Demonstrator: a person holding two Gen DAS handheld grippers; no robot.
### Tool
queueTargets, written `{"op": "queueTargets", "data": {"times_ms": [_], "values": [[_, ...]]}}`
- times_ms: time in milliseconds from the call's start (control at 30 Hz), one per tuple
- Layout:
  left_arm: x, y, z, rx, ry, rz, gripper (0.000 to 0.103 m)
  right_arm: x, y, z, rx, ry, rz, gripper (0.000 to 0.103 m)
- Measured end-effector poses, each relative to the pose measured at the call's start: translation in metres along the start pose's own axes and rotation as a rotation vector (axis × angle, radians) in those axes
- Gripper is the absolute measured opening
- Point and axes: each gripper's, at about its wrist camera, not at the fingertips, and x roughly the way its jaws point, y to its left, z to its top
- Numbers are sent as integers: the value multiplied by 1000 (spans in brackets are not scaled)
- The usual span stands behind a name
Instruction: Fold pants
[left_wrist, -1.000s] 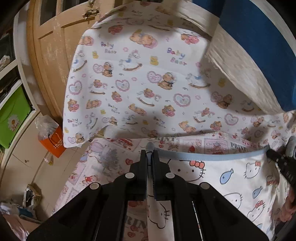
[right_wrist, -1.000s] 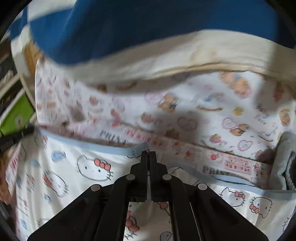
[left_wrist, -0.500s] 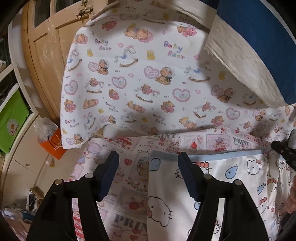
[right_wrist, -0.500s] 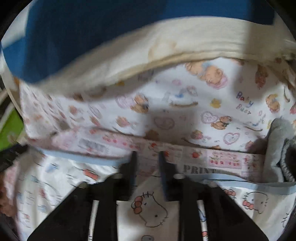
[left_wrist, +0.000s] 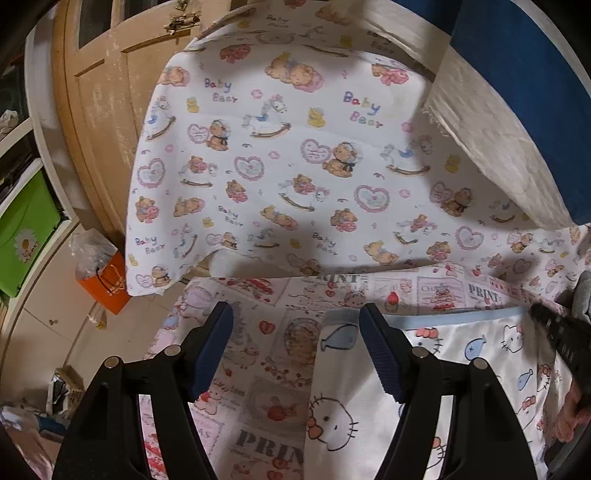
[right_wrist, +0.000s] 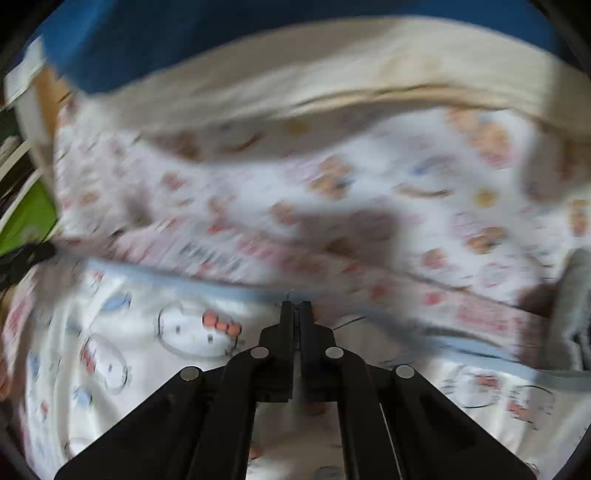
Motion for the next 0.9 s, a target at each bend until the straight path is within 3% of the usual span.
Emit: {"op": "queueTargets", "data": {"times_ms": [67,167,233,300,400,433,467,500,533,633,800,867,900], "values": [[1,0,0,-11,5,-51,69,-4,-7,2,3,-30,-73,1],[8,4,0,-51,48,-135,69,1,-23,3,58,8,-40,1],[12,5,-1,-63,72,-152,69,3,-29,4,74,14,-35,1],[13,5,-1,-67,72,-137,69,-1,-32,5,86,-2,27,1],[10,4,-1,-55,51,-107,69,-13,-36,8,104,-2,194,5],[9,5,-1,-51,43,-96,69,-13,-34,9,98,10,221,19],[8,4,0,-45,32,-80,69,-14,-30,10,88,15,231,45],[6,3,0,-36,23,-68,69,-14,-24,9,77,7,226,57],[5,5,0,-30,17,-62,69,-15,-19,7,55,-5,219,62],[4,7,1,-34,12,-63,70,-6,-4,4,-6,30,175,40],[6,8,1,-35,20,-65,70,11,-3,-5,11,71,133,19],[8,8,1,-37,25,-75,71,9,-4,-6,11,55,133,3],[8,8,1,-40,27,-86,71,7,-6,-5,27,39,118,3]]}}
